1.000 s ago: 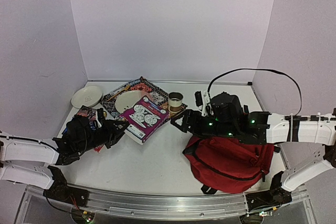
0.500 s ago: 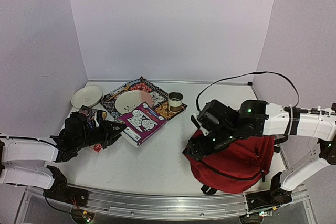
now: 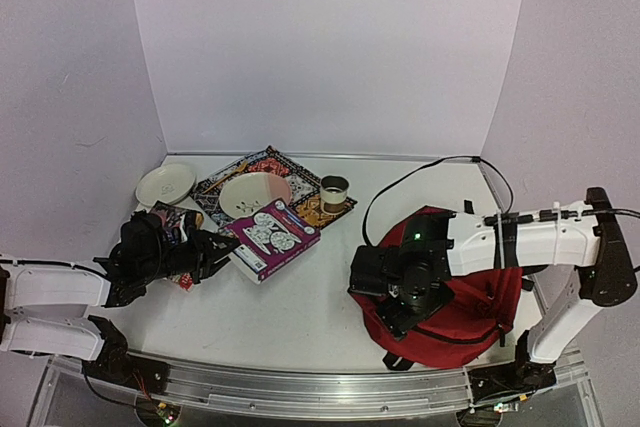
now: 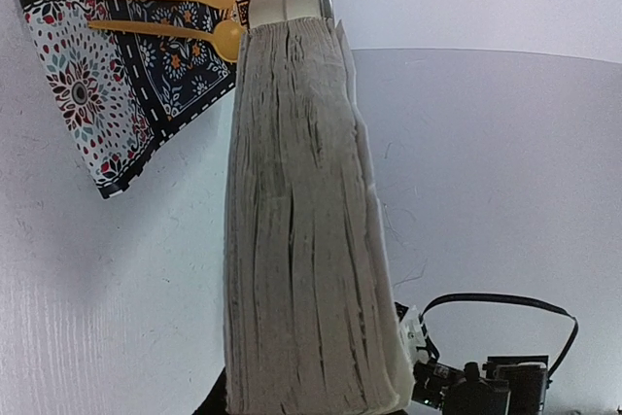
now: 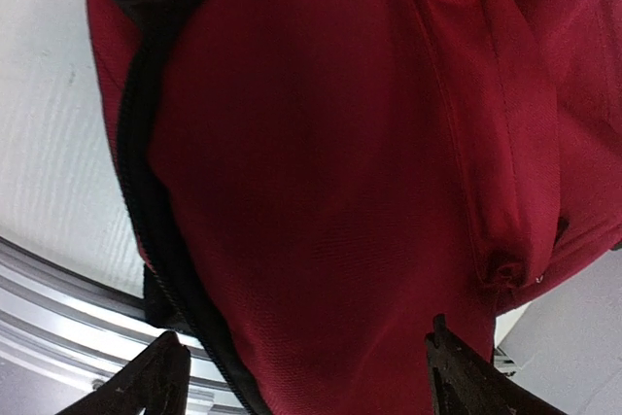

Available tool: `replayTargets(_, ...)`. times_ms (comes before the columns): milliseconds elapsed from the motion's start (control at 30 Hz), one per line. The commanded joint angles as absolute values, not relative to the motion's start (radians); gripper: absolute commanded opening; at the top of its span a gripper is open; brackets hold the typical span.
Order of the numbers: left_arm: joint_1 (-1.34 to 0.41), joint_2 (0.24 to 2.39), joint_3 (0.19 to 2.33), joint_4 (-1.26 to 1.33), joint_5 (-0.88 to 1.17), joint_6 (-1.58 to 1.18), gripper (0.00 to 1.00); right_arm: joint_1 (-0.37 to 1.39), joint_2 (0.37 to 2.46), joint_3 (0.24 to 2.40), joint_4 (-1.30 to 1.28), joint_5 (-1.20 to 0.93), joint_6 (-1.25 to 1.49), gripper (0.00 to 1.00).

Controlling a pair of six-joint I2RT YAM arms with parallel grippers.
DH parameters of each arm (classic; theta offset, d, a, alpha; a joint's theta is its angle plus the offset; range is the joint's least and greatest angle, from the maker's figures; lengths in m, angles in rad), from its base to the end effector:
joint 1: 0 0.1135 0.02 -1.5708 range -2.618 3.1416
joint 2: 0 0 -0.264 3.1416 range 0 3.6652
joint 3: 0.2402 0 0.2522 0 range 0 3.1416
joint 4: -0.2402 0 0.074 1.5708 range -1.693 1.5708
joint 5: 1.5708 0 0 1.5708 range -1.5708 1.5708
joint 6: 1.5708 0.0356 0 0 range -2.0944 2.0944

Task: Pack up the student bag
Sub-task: Pick up the largest pocket of the bag.

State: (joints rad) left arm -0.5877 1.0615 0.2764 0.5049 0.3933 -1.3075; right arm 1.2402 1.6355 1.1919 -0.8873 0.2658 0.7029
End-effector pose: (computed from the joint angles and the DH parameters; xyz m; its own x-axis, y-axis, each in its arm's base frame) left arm 0.1669 -0.1276 0.1837 -0.8503 -0.5051 -0.1478 -0.0092 0.2950 -0.9555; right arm 0.1094 0.2900 0.2208 -0.8174 -0.4603 -0.3462 -0.4770 0.8779 -0.0411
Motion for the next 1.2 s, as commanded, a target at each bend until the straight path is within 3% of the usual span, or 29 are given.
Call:
replayTargets(0,-0.581,1.029,0.341,0.591,0.439,-1.291,0.0,1.246,1.683,1.21,-1.041,0.334,0.73,0.79)
replayTargets(100,-0.58,1.024,0.348,0.585,0.449,-1.289,0.0,1.246,1.704,1.223,-1.043,0.35,0.73,0.68)
replayTargets(233,-0.58,1.013,0.353,0.573,0.459,-1.284,0.0,1.246,1.721,1.287,-1.045,0.401,0.73,0.3)
replayTargets(300,-0.58,1.01,0.357,0.567,0.473,-1.28,0.0,1.246,1.735,1.337,-1.046,0.442,0.734,0.17)
replayTargets(433,-0.58,1.001,0.369,0.546,0.503,-1.27,0.0,1.246,1.786,1.479,-1.032,0.51,0.713,0.0)
replayTargets(833,-0.577,0.899,0.406,0.42,0.542,-1.242,0.0,1.198,1.957,1.88,-0.927,0.72,0.618,0.0)
replayTargets(1167,-0.578,0.896,0.367,0.381,0.613,-1.28,0.0,1.187,1.875,1.91,-0.797,0.818,0.618,0.0)
